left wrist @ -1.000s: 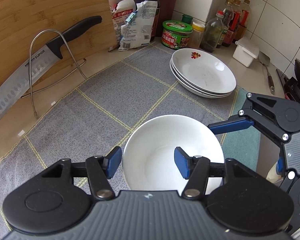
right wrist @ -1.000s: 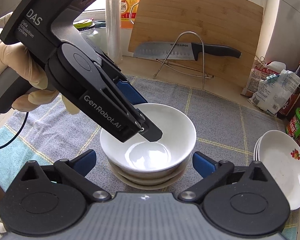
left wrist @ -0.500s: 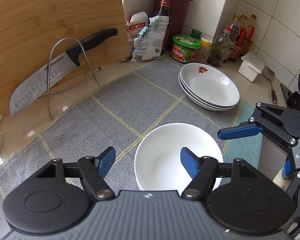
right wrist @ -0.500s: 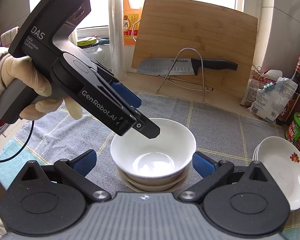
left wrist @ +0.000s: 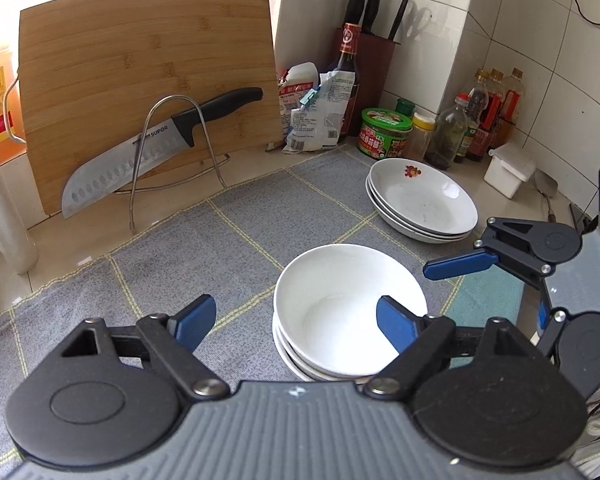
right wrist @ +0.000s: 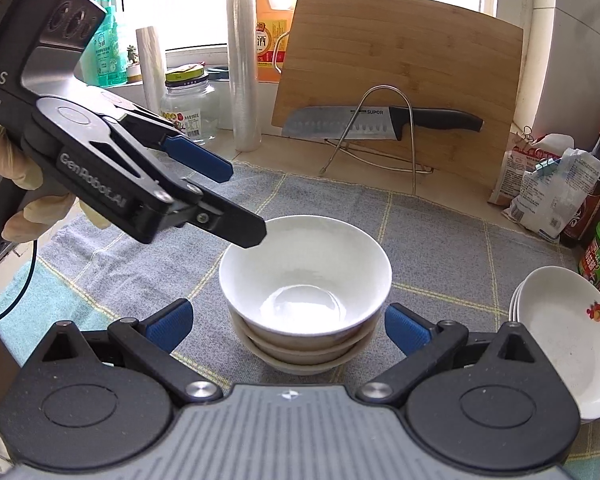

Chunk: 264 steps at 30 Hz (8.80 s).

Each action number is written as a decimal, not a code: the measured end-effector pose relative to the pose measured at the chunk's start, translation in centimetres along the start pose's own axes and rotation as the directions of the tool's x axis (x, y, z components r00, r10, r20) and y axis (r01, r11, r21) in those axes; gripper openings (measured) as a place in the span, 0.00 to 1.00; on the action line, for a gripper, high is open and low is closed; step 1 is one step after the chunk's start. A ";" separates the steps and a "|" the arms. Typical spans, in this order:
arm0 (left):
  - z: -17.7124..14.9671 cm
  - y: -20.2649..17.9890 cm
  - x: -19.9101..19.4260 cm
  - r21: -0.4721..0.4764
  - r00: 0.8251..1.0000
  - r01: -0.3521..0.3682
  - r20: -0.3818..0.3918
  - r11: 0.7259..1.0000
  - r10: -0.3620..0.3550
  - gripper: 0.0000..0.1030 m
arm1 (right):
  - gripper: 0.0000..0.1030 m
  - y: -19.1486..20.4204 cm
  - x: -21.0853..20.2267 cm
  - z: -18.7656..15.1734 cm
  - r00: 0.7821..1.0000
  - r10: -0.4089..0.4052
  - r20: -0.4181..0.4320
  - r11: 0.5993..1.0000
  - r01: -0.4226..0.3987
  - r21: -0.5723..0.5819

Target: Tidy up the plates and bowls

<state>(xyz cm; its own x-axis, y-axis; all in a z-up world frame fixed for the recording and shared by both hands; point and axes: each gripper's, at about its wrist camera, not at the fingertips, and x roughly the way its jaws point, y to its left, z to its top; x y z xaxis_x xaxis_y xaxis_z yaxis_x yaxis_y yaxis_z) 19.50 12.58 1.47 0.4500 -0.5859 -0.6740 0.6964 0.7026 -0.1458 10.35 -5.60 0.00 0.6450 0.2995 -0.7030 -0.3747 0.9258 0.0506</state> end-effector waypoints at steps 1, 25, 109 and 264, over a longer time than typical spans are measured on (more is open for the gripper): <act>-0.4 -0.2 -0.4 -0.004 1.000 -0.011 0.005 1.000 0.011 0.86 | 1.00 -0.3 0.0 -0.3 1.000 0.005 -0.008 1.000 -0.005 0.001; -7.3 -4.8 6.8 -0.050 0.964 -0.234 -0.144 0.971 0.225 0.92 | 1.00 -4.8 5.4 -5.7 0.980 0.086 -0.179 0.982 -0.113 -0.149; -4.1 0.4 9.3 0.373 0.939 0.333 -0.209 0.866 -0.272 0.81 | 0.83 -5.2 9.1 0.0 0.912 0.292 -0.290 0.817 -0.395 -0.419; 2.7 -17.4 5.2 -0.068 0.959 -0.269 0.075 0.961 0.274 0.99 | 1.00 -12.5 -13.6 -6.3 0.836 -0.524 -0.163 0.707 0.533 0.464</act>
<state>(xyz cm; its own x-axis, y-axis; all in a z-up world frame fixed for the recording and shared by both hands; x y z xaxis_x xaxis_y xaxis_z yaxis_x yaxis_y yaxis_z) 11.24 -3.80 2.43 0.6644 -0.3995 -0.6317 0.5098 0.8603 -0.0079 2.09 -22.64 4.45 0.6273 -0.2719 -0.7298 0.3880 0.9216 -0.0098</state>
